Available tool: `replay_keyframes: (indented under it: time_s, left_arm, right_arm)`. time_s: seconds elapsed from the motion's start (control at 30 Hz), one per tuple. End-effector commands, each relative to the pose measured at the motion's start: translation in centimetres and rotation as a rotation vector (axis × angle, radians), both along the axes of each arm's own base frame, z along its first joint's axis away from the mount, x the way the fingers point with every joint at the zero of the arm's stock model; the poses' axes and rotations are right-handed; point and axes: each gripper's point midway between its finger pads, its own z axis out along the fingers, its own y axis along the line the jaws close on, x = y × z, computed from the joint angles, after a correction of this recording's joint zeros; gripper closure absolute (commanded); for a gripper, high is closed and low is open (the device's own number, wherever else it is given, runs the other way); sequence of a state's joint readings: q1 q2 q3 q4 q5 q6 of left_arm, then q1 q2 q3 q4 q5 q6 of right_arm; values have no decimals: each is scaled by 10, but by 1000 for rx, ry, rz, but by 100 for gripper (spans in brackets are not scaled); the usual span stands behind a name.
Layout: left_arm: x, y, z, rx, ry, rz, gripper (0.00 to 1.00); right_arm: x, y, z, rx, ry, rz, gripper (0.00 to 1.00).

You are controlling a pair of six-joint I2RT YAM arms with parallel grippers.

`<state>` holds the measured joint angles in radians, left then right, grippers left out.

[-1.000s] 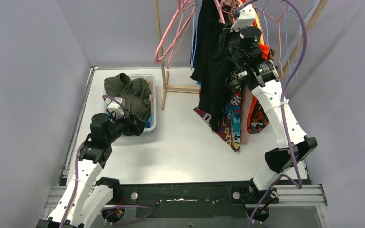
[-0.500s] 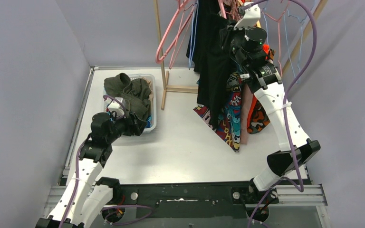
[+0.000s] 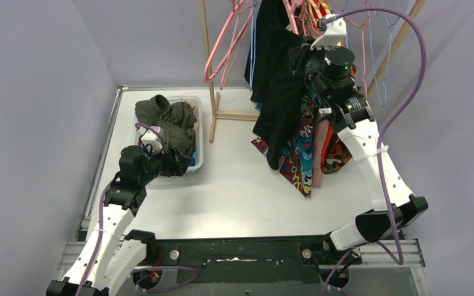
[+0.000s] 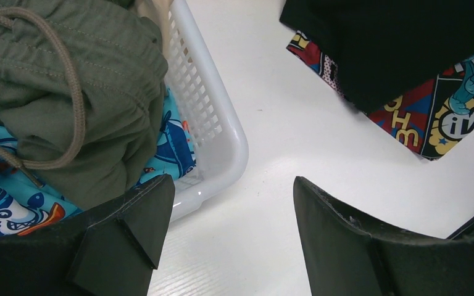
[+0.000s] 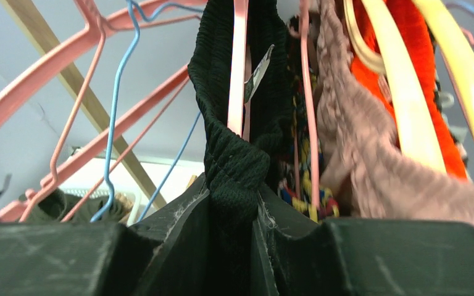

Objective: Remove the shorts from the hanger
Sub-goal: Pick up the hanger from the clothes rod.

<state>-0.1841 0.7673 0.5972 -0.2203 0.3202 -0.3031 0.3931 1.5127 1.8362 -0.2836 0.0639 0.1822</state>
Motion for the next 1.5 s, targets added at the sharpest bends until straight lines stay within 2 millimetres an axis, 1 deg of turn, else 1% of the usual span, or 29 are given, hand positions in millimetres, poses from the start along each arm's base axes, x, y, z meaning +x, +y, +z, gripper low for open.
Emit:
replay_keyframes:
  time_s: [0.0,0.13,0.17,0.23,0.27,0.3,0.4,0.5,0.6,0.7,0.8,0.83,0.87,0.9,0.93,0.97,1.03,1.17,1.27,1.4,1.47]
  left_arm:
    - [5,-7,17,-14,-70,-35,30]
    - [5,-7,16,-13,-67,-36,30]
    - [5,-7,16,-11,-64,-35,30]
    - [4,-6,14,-7,-53,-32,30]
    - [4,-6,15,-6,-54,-32,30]
    - [4,-6,15,-6,-53,-29,30]
    - [4,-5,14,-12,-46,-18,28]
    - [7,0,13,-29,-26,40,20]
    - [13,9,18,-73,-7,133,19]
    - [16,12,28,-103,-14,172,19]
    - [21,16,37,-185,-1,252,18]
    - [23,20,34,-222,29,307,18]
    - [24,21,37,-245,47,330,12]
    - [23,14,40,-248,40,279,10]
    - [23,4,46,-259,18,210,10]
    - [20,-6,49,-276,12,147,10]
    - [16,-19,56,-315,12,72,11]
    - [12,-33,63,-361,17,-4,13]
    - [6,-45,64,-377,32,-86,17]
    - [-2,-62,63,-387,72,-163,22]
    - [-4,-72,61,-377,108,-149,25]
  right_arm:
    - [-42,-16,50,121,-128,3,100]
    - [-58,-8,33,127,-67,78,100]
    - [-62,-5,26,127,-36,96,100]
    - [-75,-3,14,147,14,126,100]
    - [-84,-3,7,155,36,141,100]
    - [-91,-3,-8,158,71,152,100]
    - [-113,-11,-36,187,126,141,100]
    - [-134,-14,-65,232,169,150,100]
    - [-155,-3,-107,224,248,234,100]
    - [-182,12,-146,217,327,358,100]
    - [-204,20,-177,258,344,424,100]
    - [-210,22,-184,280,336,446,100]
    - [-218,26,-190,294,327,485,100]
    - [-225,30,-195,306,321,521,100]
    - [-231,34,-197,314,308,561,100]
    - [-239,38,-205,310,311,600,100]
    - [-246,42,-215,301,330,643,100]
    - [-266,59,-228,262,350,797,100]
    - [-276,70,-235,239,347,878,100]
    - [-281,83,-249,182,342,927,100]
    - [-277,86,-254,147,337,911,100]
